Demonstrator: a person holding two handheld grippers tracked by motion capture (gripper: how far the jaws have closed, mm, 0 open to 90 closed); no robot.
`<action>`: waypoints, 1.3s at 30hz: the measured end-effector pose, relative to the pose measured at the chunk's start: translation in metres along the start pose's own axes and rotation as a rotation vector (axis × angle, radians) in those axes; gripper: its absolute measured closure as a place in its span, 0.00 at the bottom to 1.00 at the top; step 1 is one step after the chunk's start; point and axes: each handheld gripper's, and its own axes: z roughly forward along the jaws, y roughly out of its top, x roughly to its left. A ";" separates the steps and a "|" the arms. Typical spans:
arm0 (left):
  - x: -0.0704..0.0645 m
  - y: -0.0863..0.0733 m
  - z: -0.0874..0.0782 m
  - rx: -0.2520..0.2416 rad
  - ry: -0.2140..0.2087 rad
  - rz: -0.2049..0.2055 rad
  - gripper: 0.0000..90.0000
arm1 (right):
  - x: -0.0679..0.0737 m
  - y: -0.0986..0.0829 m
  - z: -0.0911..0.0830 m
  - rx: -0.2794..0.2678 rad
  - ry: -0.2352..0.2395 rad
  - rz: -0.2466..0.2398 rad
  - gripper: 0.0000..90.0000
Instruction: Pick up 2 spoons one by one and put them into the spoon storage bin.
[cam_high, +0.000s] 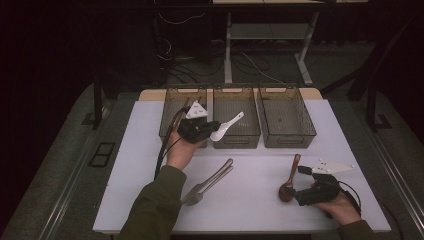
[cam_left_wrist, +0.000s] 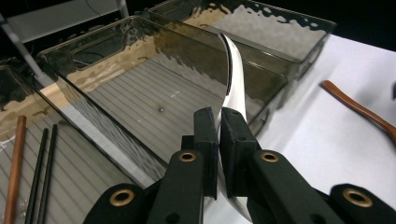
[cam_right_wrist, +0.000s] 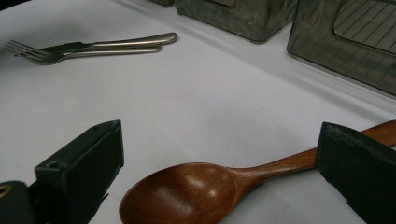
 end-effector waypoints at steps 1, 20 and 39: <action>0.001 0.001 0.003 0.003 0.002 0.004 0.95 | 0.000 0.000 0.000 0.000 0.000 -0.001 0.01; 0.020 -0.001 0.048 0.084 0.066 -0.039 0.95 | 0.000 0.000 -0.001 -0.003 0.002 0.000 0.01; 0.018 -0.005 0.059 0.092 0.045 -0.078 0.92 | -0.001 0.000 -0.001 -0.004 0.004 -0.003 0.01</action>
